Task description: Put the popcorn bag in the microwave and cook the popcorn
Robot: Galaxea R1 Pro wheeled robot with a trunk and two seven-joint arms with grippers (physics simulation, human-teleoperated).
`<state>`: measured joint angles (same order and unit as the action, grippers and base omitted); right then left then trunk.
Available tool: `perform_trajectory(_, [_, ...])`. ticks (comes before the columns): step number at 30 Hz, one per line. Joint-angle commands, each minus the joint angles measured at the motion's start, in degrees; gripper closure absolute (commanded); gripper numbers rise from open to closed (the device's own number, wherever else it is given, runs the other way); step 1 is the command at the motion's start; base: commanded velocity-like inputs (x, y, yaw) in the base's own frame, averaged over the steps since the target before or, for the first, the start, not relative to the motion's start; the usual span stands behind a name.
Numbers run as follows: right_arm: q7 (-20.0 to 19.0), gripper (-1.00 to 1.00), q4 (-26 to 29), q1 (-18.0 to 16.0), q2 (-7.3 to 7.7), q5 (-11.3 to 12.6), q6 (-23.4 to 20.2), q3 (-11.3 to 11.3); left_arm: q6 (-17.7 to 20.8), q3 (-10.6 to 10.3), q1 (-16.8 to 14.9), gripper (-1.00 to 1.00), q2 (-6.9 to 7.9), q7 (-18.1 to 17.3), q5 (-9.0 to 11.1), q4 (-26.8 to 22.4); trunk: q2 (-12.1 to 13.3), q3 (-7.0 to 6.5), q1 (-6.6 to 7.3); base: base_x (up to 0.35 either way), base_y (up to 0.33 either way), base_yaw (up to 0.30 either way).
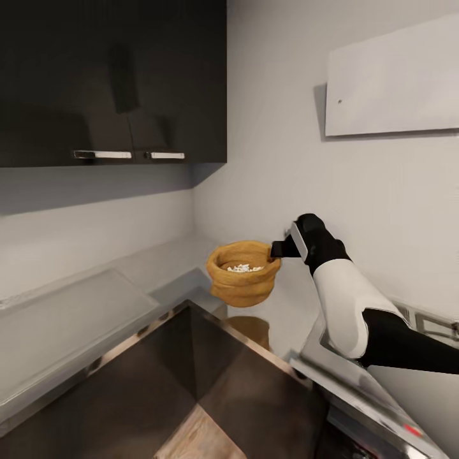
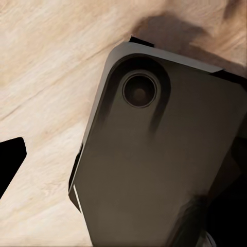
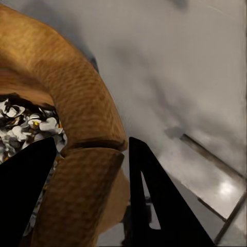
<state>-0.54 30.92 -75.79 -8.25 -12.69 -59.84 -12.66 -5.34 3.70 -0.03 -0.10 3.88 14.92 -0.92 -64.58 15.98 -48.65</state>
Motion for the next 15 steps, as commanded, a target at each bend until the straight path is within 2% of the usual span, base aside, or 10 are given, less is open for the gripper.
perform_trajectory(1, [0.03, 1.0, 0.05, -0.06, -0.1, -0.32, -0.16, -0.45, -0.11, 0.34, -0.01, -1.0, -0.06, 0.07, 0.0, -0.05, -0.05, 0.07, 0.03, -0.348, 0.0, 0.0])
perform_trajectory(15, [0.0, 1.0, 0.09, -0.06, -0.09, -0.32, -0.16, -0.42, -0.11, 0.34, 0.02, -1.0, -0.07, 0.07, -0.07, -0.05, -0.05, 0.07, 0.03, -0.347, 0.0, 0.0])
